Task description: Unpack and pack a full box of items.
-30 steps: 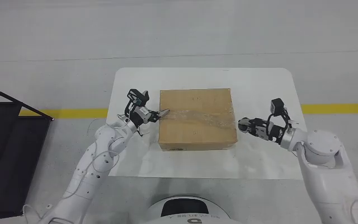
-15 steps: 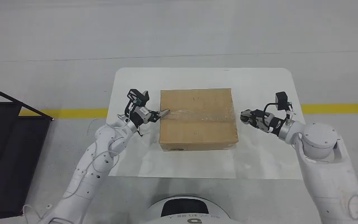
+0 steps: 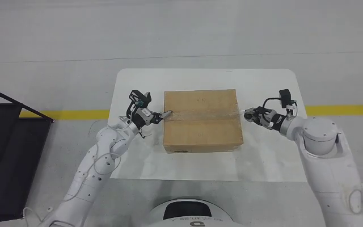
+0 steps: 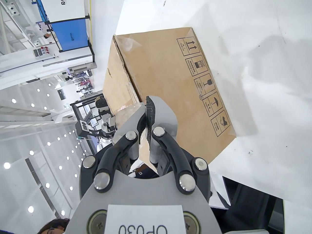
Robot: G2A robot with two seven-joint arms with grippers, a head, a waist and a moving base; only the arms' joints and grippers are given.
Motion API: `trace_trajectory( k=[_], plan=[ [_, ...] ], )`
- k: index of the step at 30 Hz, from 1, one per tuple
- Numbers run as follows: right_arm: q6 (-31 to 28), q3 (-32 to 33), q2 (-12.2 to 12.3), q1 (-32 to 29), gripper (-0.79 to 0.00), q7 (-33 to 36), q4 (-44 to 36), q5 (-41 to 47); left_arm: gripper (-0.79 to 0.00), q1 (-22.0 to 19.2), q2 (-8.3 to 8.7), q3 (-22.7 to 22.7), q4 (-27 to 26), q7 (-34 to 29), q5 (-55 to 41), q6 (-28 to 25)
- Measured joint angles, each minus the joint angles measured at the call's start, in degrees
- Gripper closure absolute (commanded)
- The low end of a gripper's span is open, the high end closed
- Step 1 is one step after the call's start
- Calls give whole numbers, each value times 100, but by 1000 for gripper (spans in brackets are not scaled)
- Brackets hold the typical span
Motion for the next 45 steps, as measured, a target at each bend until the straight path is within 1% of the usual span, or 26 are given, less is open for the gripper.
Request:
trace_trajectory(
  k=[1, 2, 3, 4, 5, 7, 8, 18, 23, 25, 27, 29, 30, 31, 33, 34, 35, 38, 42, 45],
  plan=[
    [15, -26, 6, 17, 0, 14, 13, -43, -785, 0, 0, 0, 0, 0, 0, 0],
    [34, -53, 11, 37, -18, 32, 24, -87, -785, 0, 0, 0, 0, 0, 0, 0],
    [61, -85, 17, 66, -114, 47, 38, -130, -785, 0, 0, 0, 0, 0, 0, 0],
    [76, -104, 21, 88, -191, 53, 50, -147, -785, 0, 0, 0, 0, 0, 0, 0],
    [90, -118, 23, 109, -317, 57, 66, -150, -785, 0, 0, 0, 0, 0, 0, 0],
    [120, -114, 25, 156, -727, 47, 123, -92, -785, 0, 0, 0, 0, 0, 0, 0],
    [120, -95, 25, 170, -785, 42, 147, -32, -785, 0, 0, 0, 0, 0, 0, 0],
    [-134, 238, 25, -25, -785, -80, 186, 639, -785, 0, 0, 0, 0, 0, 0, 0],
    [-178, 476, 8, -336, -785, -491, 96, 896, -785, 0, 0, 0, 0, 0, 0, 0],
    [-333, 686, -7, -573, -785, -648, -13, 1160, -785, 0, 0, 0, 0, 0, 0, 0],
    [-664, 891, -29, -822, -785, -747, -189, 1421, -785, 0, 0, 0, 0, 0, 0, 0],
    [-1479, 1113, -74, -1204, -785, -680, -372, 1879, -785, 0, 0, 0, 0, 0, 0, 0],
    [-2011, 1228, -106, -1420, -785, -614, -397, 2195, -785, 0, 0, 0, 0, 0, 0, 0],
    [-2370, 1269, -125, -1560, -785, -583, -431, 2400, -785, 0, 0, 0, 0, 0, 0, 0],
    [-2992, 1266, -147, -1754, -785, -329, -501, 2685, -785, 0, 0, 0, 0, 0, 0, 0],
    [-3125, 1231, -150, -1773, -785, -210, -533, 2703, -785, 0, 0, 0, 0, 0, 0, 0],
    [-3159, 1176, -149, -1758, -785, -143, -581, 2655, -785, 0, 0, 0, 0, 0, 0, 0],
    [-2829, 890, -134, -1516, -785, -69, -741, 2355, -785, 0, 0, 0, 0, 0, 0, 0],
    [-2211, 315, -118, -878, -785, 43, -730, 1985, -785, 0, 0, 0, 0, 0, 0, 0],
    [-1858, -121, -118, -414, -785, 83, -652, 1696, -785, 0, 0, 0, 0, 0, 0, 0]
  ],
)
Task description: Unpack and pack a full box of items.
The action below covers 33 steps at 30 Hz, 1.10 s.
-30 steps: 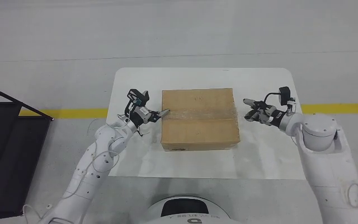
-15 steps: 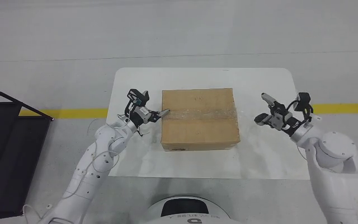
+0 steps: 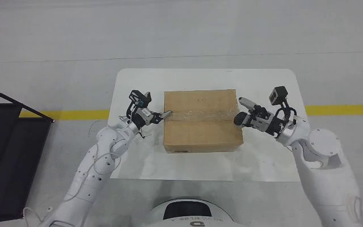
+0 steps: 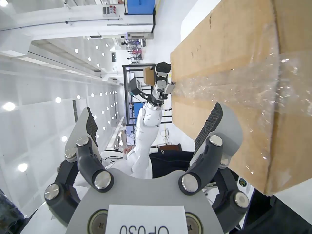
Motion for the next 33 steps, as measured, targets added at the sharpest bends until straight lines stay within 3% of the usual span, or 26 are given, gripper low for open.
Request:
trace_trajectory(
  k=[5, 13, 14, 15, 17, 21, 25, 33],
  plan=[
    [641, -812, -20, 752, -785, 71, 164, -572, -785, 0, 0, 0, 0, 0, 0, 0],
    [693, -849, -21, 793, -785, 51, 180, -609, -785, 0, 0, 0, 0, 0, 0, 0],
    [714, -864, -20, 781, -360, 24, 192, -636, -785, 0, 0, 0, 0, 0, 0, 0],
    [791, -931, -21, 769, 0, -71, 181, -734, -785, 0, 0, 0, 0, 0, 0, 0],
    [1105, -1278, -42, 855, 0, -371, -22, -1166, -785, 0, 0, 0, 0, 0, 0, 0],
    [1337, -1999, -93, 1292, 0, -222, -238, -1698, -785, 0, 0, 0, 0, 0, 0, 0],
    [1506, -2641, -194, 1871, 0, -153, -48, -1781, -785, 0, 0, 0, 0, 0, 0, 0],
    [2165, -3636, -489, 2872, 0, -682, 724, -1649, -785, 0, 0, 0, 0, 0, 0, 0]
  ],
)
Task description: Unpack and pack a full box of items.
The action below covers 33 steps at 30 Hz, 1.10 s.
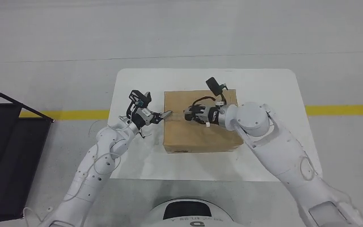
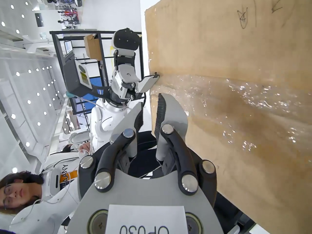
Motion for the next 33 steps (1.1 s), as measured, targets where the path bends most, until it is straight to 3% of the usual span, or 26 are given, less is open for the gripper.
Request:
trace_trajectory(
  k=[7, 17, 33],
  plan=[
    [198, -539, -216, 502, 0, -162, 609, 258, -785, 0, 0, 0, 0, 0, 0, 0],
    [223, -945, -395, 745, 0, -296, 1059, 354, -785, 0, 0, 0, 0, 0, 0, 0],
    [46, -309, -154, 267, 0, 156, 919, 138, -785, 0, 0, 0, 0, 0, 0, 0]
  ],
)
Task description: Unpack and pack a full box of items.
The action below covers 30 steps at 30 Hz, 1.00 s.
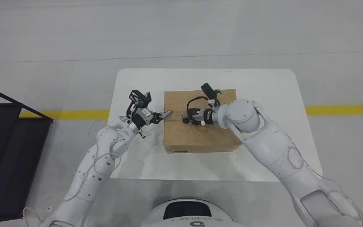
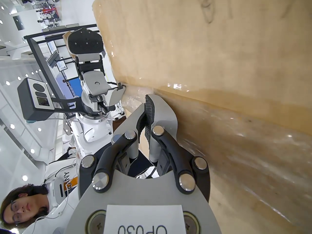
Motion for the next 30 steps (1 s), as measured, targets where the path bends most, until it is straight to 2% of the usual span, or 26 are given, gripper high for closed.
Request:
trace_trajectory(
  k=[30],
  plan=[
    [-12, 2059, 534, -1655, 0, 52, -827, -66, -785, 0, 0, 0, 0, 0, 0, 0]
  ],
)
